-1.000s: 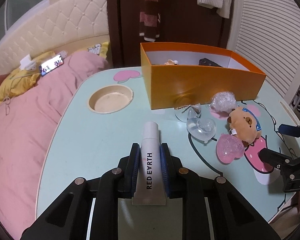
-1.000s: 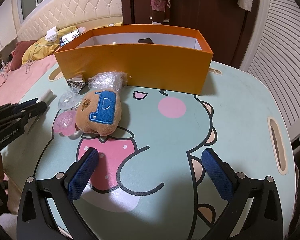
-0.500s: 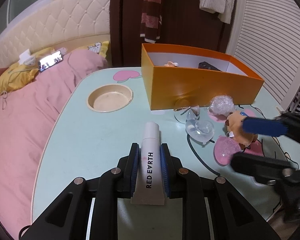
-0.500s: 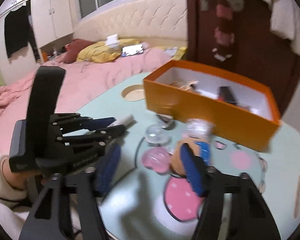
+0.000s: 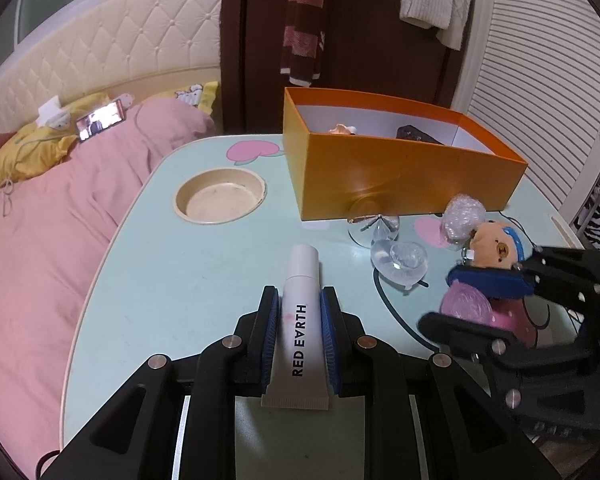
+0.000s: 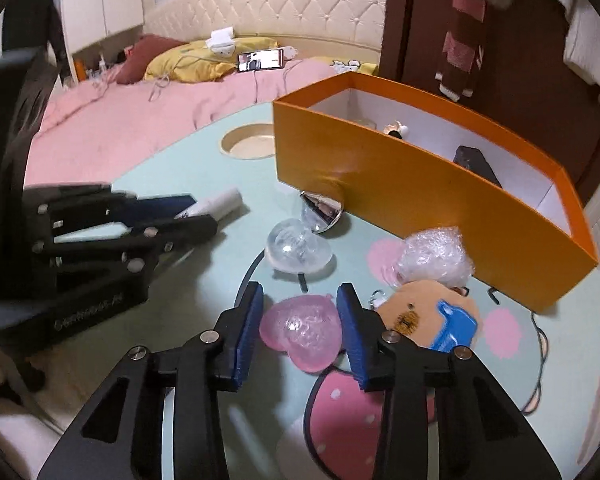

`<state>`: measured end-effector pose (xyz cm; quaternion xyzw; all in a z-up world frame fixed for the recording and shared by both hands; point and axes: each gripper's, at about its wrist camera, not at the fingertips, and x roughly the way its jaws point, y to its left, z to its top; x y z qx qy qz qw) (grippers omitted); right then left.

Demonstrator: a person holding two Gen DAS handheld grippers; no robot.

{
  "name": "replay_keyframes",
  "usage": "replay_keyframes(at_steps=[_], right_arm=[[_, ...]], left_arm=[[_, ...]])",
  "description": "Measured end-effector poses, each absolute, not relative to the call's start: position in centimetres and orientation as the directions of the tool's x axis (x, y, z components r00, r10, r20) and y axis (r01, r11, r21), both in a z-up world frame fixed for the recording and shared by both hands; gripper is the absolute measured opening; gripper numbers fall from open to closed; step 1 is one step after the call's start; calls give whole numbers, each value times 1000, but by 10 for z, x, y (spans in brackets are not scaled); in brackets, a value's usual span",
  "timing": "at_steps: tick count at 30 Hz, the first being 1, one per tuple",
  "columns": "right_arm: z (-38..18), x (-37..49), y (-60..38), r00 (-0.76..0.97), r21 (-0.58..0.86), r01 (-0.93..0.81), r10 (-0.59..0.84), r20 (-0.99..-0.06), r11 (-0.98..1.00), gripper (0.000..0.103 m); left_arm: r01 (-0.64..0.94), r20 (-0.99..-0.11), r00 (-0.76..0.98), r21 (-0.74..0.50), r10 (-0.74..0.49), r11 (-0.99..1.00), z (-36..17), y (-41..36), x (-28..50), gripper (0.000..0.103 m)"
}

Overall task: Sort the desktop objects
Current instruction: 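Carry the tube into the box with left gripper while right places the pink heart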

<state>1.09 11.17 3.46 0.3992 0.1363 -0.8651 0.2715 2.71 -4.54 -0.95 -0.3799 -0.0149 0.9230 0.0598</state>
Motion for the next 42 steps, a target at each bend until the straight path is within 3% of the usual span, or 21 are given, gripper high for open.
replay_keyframes(at_steps=[6,7,8,9,12,15,16,17,31,42], right_arm=[[35,14,117,-546,-18,565,-358,-757,-825,44],[34,13,118,-547,-20,557,-348,-761,-831,59],[33,11,118,-534,-16,552,-339,-775,-834,83],[32,10,118,-528,-14,550,-336,-780,-835,85],[31,12,119,-530,-13,552,-339,-777,-834,81],[33,13,121,-543,-11,553,-351,-763,-833,63],[33,13,122,-548,-7,549,-354,-758,-836,48],[34,13,124,-549,1,545,-359,-755,-838,40],[56,18,131,-584,50,515,-393,-710,-856,39],[85,6,152,-627,90,465,-399,-669,-881,39]], left_arm=[[-100,-699,-706,-64,116,-993,-9,-44,27,19],[-100,-698,-707,-61,114,-993,-10,-44,28,19],[-100,-698,-708,-58,112,-993,-10,-44,28,19],[-100,-698,-708,-53,109,-994,-10,-43,28,19],[-101,-698,-708,-48,105,-994,-10,-43,28,19],[-104,-699,-707,-46,106,-994,-10,-42,28,19],[-103,-699,-707,-47,107,-994,-10,-42,28,19],[-103,-699,-707,-48,107,-994,-10,-42,28,19],[-78,-698,-708,-78,110,-994,-4,-46,29,19],[-125,-638,-752,-107,164,-986,44,-39,26,19]])
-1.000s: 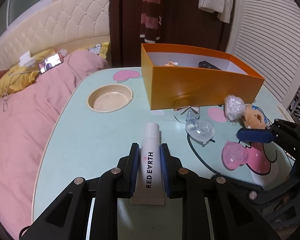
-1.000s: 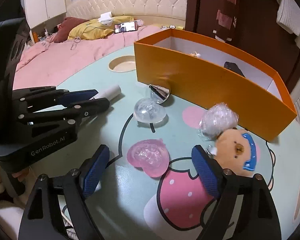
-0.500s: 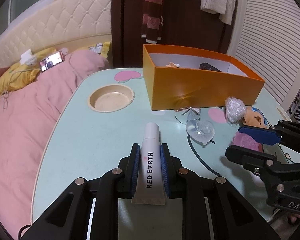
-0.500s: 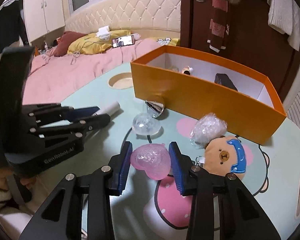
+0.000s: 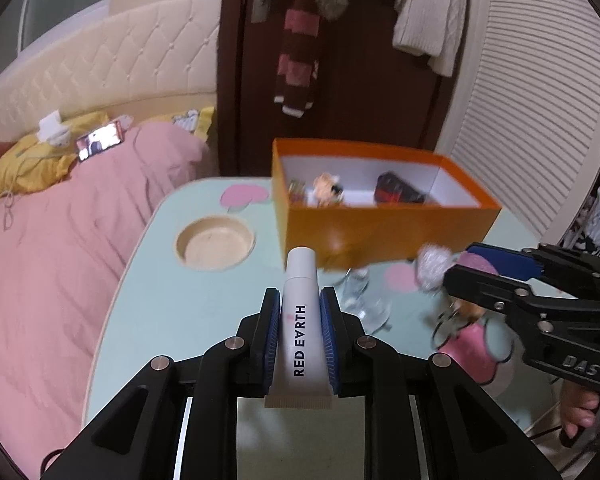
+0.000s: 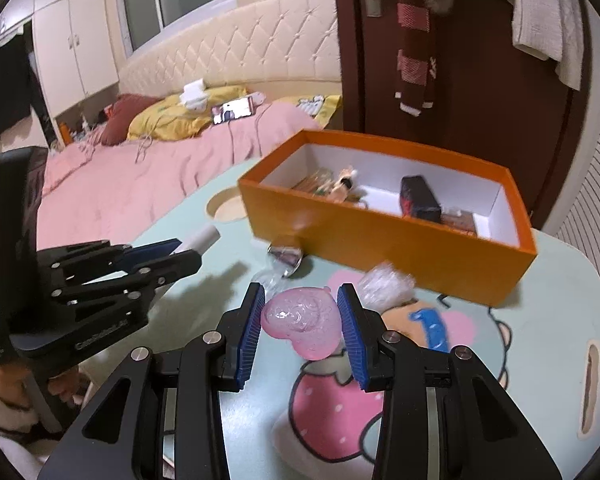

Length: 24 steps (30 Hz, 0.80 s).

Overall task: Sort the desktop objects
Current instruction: 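Carry the tube into the box with left gripper while right places the pink heart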

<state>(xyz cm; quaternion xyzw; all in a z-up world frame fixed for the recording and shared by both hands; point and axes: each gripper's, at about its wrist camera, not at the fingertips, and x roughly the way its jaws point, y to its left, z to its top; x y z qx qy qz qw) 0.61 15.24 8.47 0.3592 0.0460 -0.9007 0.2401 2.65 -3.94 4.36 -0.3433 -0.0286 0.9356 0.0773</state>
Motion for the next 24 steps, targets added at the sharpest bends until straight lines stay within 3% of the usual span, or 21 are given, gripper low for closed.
replay_keyframes(at_steps=[12,24], right_arm=[[108,-46,174,-680,100,390,-359,-639,-915,39],[97,-110,179,-675,111,322,-310,-669,-940,39]], left_arm=[[-222,-584,-775,-105,241,-969,91,-13,-34,19],[-243,-637,-726,-116,260,-963,71,3,-99,19]])
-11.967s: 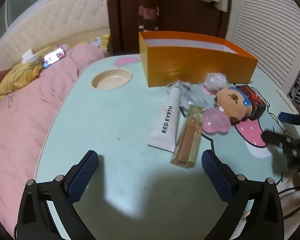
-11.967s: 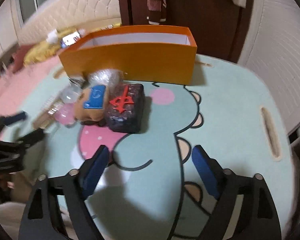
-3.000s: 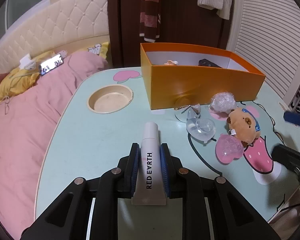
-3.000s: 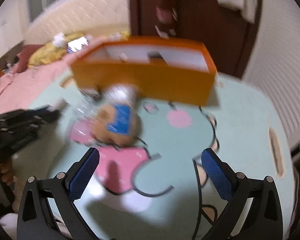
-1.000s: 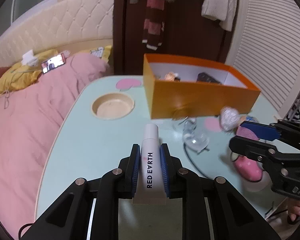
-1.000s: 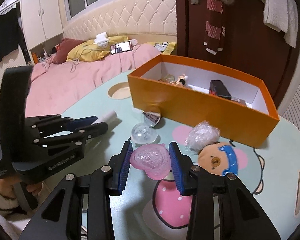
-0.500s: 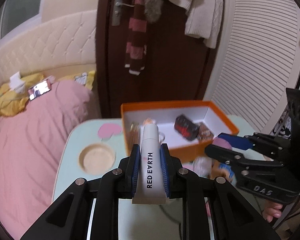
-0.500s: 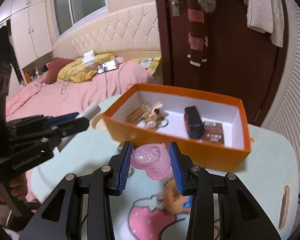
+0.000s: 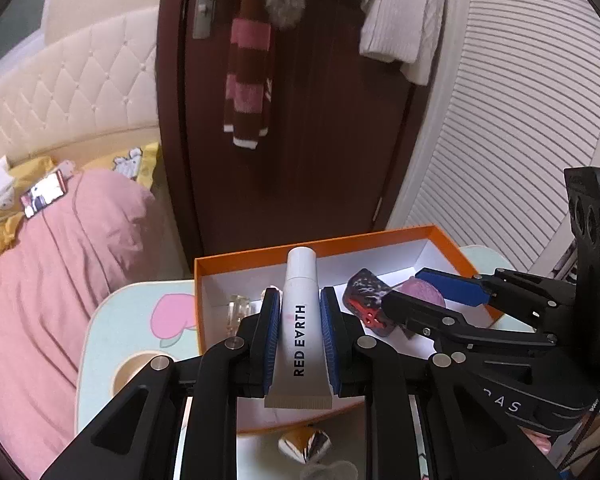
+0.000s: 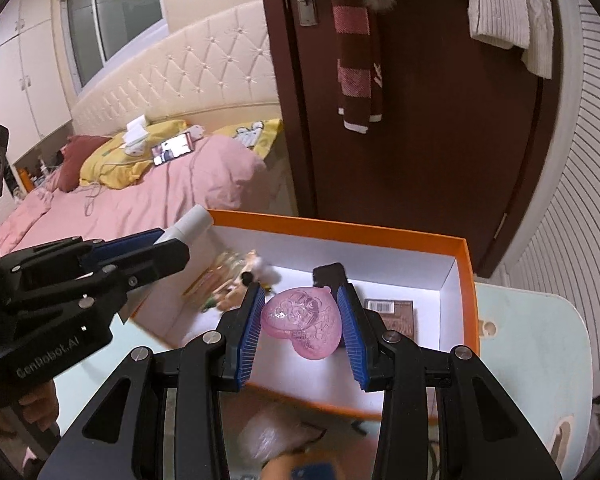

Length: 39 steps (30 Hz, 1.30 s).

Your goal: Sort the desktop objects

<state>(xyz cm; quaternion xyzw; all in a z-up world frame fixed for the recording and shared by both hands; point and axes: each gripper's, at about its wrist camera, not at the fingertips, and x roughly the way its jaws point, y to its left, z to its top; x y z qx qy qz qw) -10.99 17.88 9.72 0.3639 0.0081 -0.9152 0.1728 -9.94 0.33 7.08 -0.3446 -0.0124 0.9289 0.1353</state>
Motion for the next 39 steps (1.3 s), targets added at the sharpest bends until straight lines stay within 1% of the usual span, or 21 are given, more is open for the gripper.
replay_keyframes(at_steps=[6,7,8,9,10,11,12,13,15,17,19,24,28,30,34,37,39], right_arm=[[87,-126,177,-657,113,317,-304,-689,-942,39],[85,-128,176,-654,114,317,-304,-693,-941,40],[83,-130,176,-648,113,317,-302,-699,-942,40],[81,-132,175,-642,113,316,-299,-706,-942,40],[78,-134,174,-635,106,309,-288,-717,-945,40],[76,-135,173,-632,97,294,-270,-726,-951,42],[75,-136,174,-636,86,271,-245,-732,-959,42],[75,-135,175,-641,86,265,-242,-728,-960,43],[77,-134,177,-653,94,267,-252,-714,-959,47],[80,-131,178,-672,85,259,-242,-700,-962,60],[85,-127,179,-690,79,255,-238,-684,-964,65],[97,-117,180,-704,91,265,-257,-662,-960,66],[108,-102,180,-710,98,274,-270,-651,-957,66],[112,-91,179,-710,100,280,-276,-648,-955,66],[116,-62,177,-706,88,293,-278,-651,-952,66],[108,-37,175,-688,79,300,-273,-673,-951,72],[99,-19,172,-671,68,306,-266,-692,-950,72]], left_arm=[[-233,-661,-707,-120,253,-965,59,5,-111,19],[-223,-666,-705,-116,242,-968,56,5,-113,20],[-211,-670,-707,-108,228,-971,55,5,-113,34],[-199,-672,-709,-100,213,-975,53,5,-113,44],[-186,-664,-720,-98,203,-978,54,3,-111,59],[-172,-649,-735,-100,196,-980,55,0,-108,67],[-170,-637,-745,-111,201,-979,57,-2,-106,69],[-170,-631,-747,-122,208,-978,59,-5,-104,70],[-163,-629,-749,-127,206,-978,60,-8,-103,70],[-157,-629,-750,-132,206,-979,61,-11,-101,71],[-152,-629,-750,-138,205,-979,63,-13,-98,71],[-152,-617,-760,-132,201,-980,70,-14,-82,75],[-145,-615,-764,-130,195,-981,75,-17,-60,82],[-143,-614,-764,-139,199,-980,76,-20,-49,84],[-107,-645,-745,-139,172,-985,64,-26,-20,87],[-82,-677,-718,-147,161,-986,47,-27,0,88],[-62,-700,-699,-146,148,-987,35,-26,9,88]])
